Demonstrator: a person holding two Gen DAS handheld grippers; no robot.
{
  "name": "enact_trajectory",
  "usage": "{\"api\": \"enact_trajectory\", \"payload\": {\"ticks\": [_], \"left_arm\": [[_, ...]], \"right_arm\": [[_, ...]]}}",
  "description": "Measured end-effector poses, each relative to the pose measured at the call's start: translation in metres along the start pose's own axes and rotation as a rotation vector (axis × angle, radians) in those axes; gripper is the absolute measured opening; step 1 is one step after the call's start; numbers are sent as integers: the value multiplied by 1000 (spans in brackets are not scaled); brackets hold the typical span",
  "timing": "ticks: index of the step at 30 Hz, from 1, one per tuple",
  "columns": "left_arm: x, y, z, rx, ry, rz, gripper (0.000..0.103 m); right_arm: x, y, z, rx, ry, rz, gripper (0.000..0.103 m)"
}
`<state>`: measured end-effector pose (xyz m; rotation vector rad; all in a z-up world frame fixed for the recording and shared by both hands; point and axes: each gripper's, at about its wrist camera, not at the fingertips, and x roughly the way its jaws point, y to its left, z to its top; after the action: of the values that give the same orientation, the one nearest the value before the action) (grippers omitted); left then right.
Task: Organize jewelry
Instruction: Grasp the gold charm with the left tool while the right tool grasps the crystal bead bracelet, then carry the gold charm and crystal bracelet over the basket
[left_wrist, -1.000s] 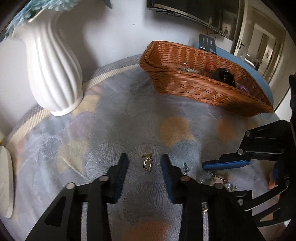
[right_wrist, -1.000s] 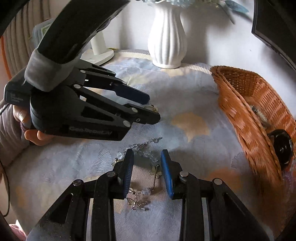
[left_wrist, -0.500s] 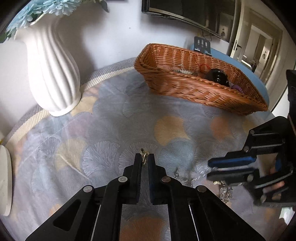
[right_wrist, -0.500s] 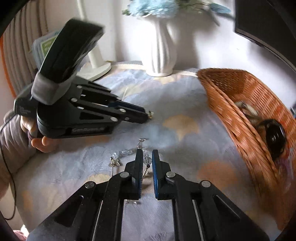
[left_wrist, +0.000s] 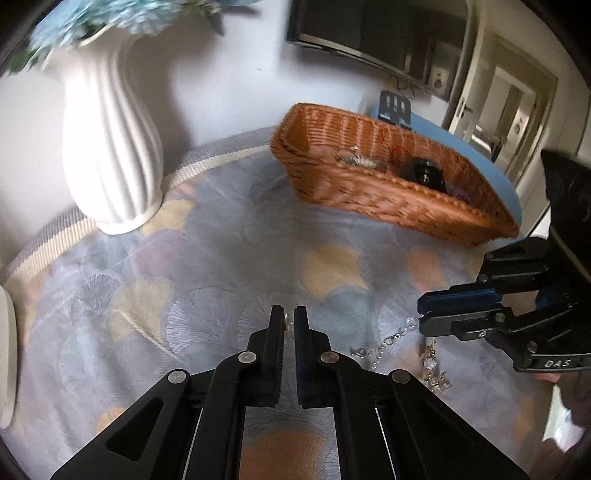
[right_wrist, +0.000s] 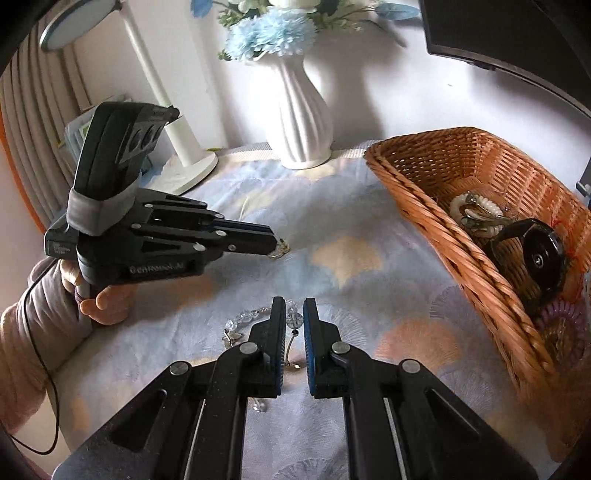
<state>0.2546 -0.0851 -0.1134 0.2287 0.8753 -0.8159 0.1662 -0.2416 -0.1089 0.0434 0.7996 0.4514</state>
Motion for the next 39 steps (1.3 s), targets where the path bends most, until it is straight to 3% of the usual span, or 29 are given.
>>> {"api": "enact_trajectory", "payload": {"ticks": [13,15,17,20,23,24,25,26,30,39], "left_arm": [[5,23,1,-115,28,-81,6],[5,26,-2,-149,38,-115,17],[2,29,-4,-177,28,-114,42],[6,20,-1,-140,48,-88,44],[15,1,4,-52,76,22,41],[18,-5,6,-22,83,61,35],[20,-12,6,12,89,109,14],[21,-13,8,17,90,105,9],[16,-14,8,8,77,74,4],[-47,-18,26,-13,-44,-37,3]], "right_arm": [[8,-18,8,17,10,56,11],[4,-19,6,28,8,69,11],[4,-17,5,19,15,67,11],[4,-11,4,-9,25,56,11],[5,-7,4,-23,26,48,11],[5,-7,4,-25,26,48,11],[4,-6,4,-27,25,48,11],[4,-6,4,-31,22,47,11],[0,-3,4,-38,12,49,11],[-45,2,23,0,-62,70,11]]}}
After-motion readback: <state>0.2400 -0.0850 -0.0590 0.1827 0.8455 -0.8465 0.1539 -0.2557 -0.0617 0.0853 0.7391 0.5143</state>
